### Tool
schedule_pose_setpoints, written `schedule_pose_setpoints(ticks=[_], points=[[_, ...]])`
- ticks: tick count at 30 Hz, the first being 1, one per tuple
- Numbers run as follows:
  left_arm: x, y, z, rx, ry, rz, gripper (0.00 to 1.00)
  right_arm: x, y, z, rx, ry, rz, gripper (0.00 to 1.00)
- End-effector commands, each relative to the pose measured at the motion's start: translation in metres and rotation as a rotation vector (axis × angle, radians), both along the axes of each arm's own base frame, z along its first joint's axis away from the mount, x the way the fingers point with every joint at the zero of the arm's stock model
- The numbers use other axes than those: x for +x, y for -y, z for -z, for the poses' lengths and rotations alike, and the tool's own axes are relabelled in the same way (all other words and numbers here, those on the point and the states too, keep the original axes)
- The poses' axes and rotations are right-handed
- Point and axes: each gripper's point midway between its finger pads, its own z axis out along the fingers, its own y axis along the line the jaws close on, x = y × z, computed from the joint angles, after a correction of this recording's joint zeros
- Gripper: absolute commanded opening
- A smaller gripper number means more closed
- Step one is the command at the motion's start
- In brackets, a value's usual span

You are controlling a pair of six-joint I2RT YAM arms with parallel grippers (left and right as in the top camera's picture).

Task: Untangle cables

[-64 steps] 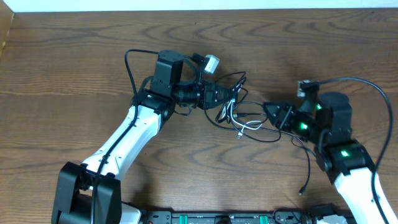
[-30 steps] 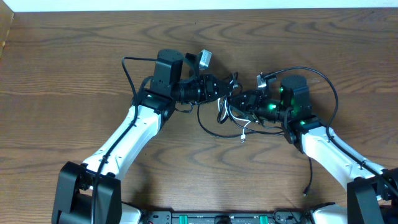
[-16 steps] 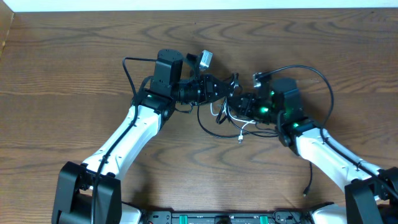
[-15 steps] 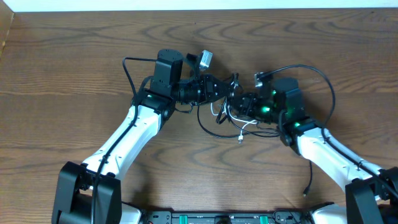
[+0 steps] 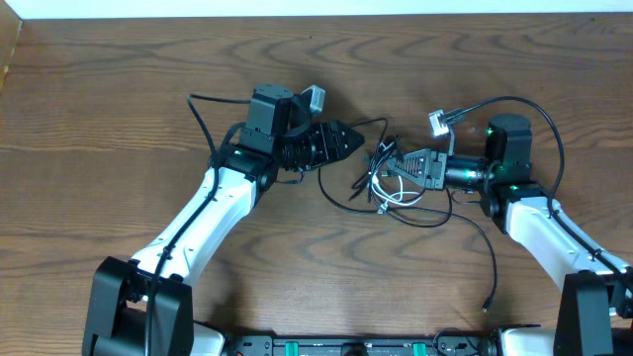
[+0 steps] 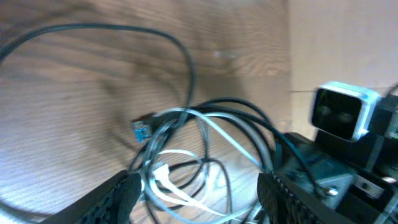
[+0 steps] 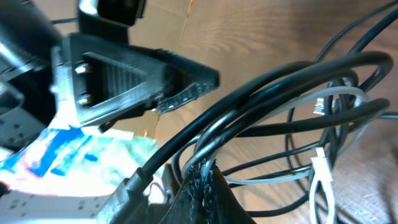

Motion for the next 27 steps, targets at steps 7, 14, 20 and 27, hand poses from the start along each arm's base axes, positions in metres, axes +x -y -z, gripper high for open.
schedule_pose_setpoints(ticks=[7,14,20,27], points=[[-0.044,0.015,0.027,0.207,0.198,0.342,0.62,0.003,0.004,0.007,-0.015,-0.070,0.039,0.01],[-0.033,-0.001,0.047,0.440,0.295,0.327,0.62,0.010,0.009,0.016,-0.035,-0.174,0.118,0.01],[-0.032,0.003,0.026,0.350,0.330,0.335,0.62,0.011,0.010,0.019,-0.043,-0.183,0.134,0.01],[-0.061,0.029,0.039,0.449,0.376,0.456,0.53,0.012,0.011,0.019,-0.047,-0.183,0.140,0.01]])
